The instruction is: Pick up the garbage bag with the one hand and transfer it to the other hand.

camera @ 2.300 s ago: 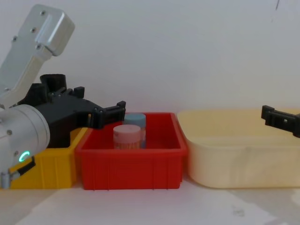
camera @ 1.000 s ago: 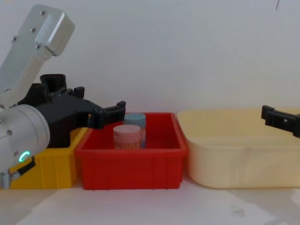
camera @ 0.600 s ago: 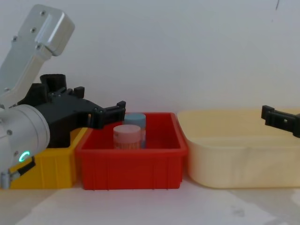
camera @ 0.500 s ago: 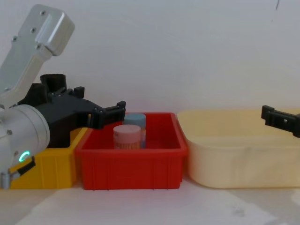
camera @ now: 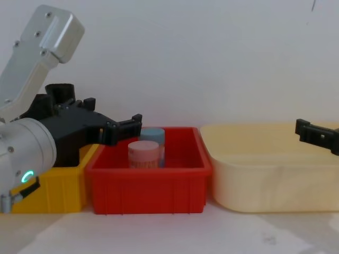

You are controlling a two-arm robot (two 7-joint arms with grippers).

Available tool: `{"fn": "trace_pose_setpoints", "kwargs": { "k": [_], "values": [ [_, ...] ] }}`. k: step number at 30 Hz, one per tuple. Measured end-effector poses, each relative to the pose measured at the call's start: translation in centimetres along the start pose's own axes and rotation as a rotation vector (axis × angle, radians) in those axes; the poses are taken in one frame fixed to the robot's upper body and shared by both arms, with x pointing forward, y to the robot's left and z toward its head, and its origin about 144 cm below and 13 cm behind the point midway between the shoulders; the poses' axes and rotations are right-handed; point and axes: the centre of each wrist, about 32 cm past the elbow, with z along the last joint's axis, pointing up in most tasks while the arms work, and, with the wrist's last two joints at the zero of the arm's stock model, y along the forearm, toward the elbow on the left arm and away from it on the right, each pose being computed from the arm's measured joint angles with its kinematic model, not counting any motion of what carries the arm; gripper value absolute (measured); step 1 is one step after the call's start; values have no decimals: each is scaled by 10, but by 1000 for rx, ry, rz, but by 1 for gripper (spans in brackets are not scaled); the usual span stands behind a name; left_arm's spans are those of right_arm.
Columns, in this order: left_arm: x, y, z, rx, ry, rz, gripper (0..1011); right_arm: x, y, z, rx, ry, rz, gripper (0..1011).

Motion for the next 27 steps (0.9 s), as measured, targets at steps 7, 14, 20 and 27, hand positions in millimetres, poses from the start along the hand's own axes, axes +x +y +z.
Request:
{"fn": "trace_pose_setpoints", "kwargs": {
  "k": [7,14,20,27],
  "values": [
    [0,0,0,0,0,0,1001,0,0,0,0,0,0,1002],
    [0,0,0,0,0,0,1001,0,0,0,0,0,0,1001],
    [0,0,2,-3,0,0,1002,1,2,1,2,-1,5,1001],
    [7,10,19,-8,-6,20,1001,6,14,5,13,8,60,1001]
  ]
}}
